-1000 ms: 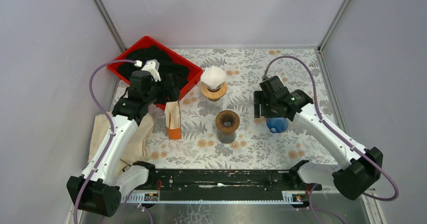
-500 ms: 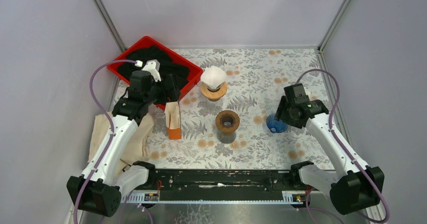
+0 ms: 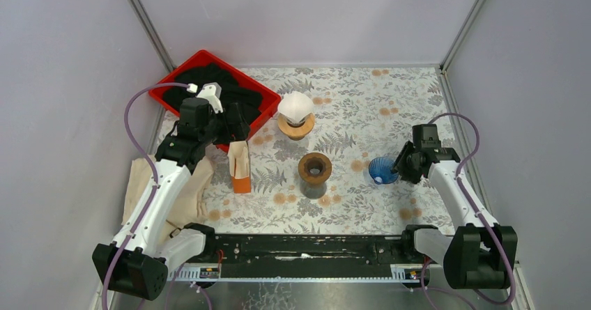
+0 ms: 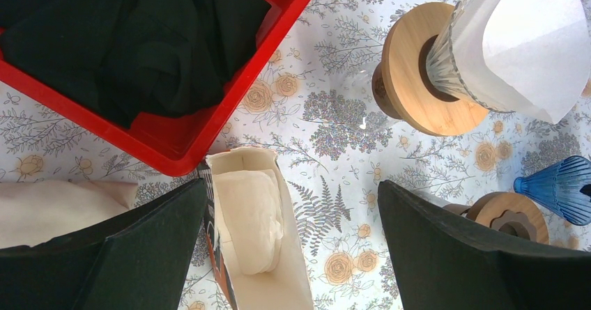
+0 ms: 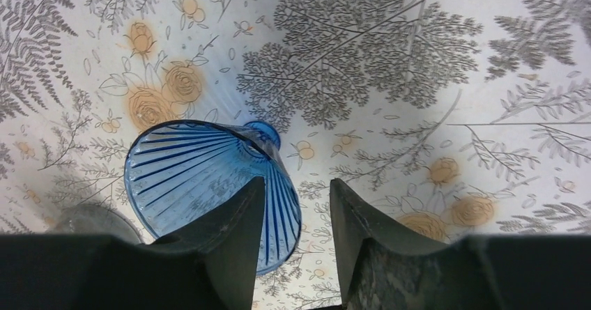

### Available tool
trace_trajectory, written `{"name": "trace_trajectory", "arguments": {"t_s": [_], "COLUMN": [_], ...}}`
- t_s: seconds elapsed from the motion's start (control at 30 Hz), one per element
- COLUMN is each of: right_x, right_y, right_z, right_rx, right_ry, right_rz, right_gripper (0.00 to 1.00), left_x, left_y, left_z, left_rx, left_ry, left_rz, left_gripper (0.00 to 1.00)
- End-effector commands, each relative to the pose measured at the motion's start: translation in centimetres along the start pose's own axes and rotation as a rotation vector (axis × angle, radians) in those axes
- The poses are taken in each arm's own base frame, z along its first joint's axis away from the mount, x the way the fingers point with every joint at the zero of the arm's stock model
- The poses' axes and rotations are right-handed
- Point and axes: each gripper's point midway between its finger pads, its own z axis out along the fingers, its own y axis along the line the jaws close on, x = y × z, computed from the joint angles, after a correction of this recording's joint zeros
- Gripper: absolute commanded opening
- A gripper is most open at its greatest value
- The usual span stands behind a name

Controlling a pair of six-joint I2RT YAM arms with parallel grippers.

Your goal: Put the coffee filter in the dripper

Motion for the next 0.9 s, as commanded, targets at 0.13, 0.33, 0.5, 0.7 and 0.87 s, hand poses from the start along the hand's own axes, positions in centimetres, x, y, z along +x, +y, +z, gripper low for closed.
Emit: {"name": "trace_trajectory", "arguments": {"t_s": [0.13,0.33,0.5,0.7,0.87], "right_x": [-0.5,-0.8,-1.5,-2.9,-4.3], "right_y": [1.4,1.7,2.9,5.1,7.4], "right_z": [1.0,0.6,-0.4,-2.6,-5.0], "right_rx": [-0.083,-0.096,-0.152,-0.242,-0.334], "right_ry": [0.002,-0.010,-0.013,-0.031,-0.054], "right_rz": [-0.012,-0.031,-0.058,-0.075,-0.099], "right_gripper": [0.33,0.10,0.02,0.00,0.00], "left_x": [-1.2,-1.2,-1.0,-0.7,0.3], "left_y": [-0.3,-0.8,-1.7,-3.7,-5.7], "left_z": [0.3,0.2,0.0,-0.7,-1.5], "left_rx": [0.027,0.053,0.101,0.198,0.306], "left_ry": [-0.054,-0.052,-0.040,-0.010,0.045], "left_rz": [0.014,0.014,0.004,-0.040,-0.108], "left_gripper": [1.00,1.00,1.00,1.00,1.00]}}
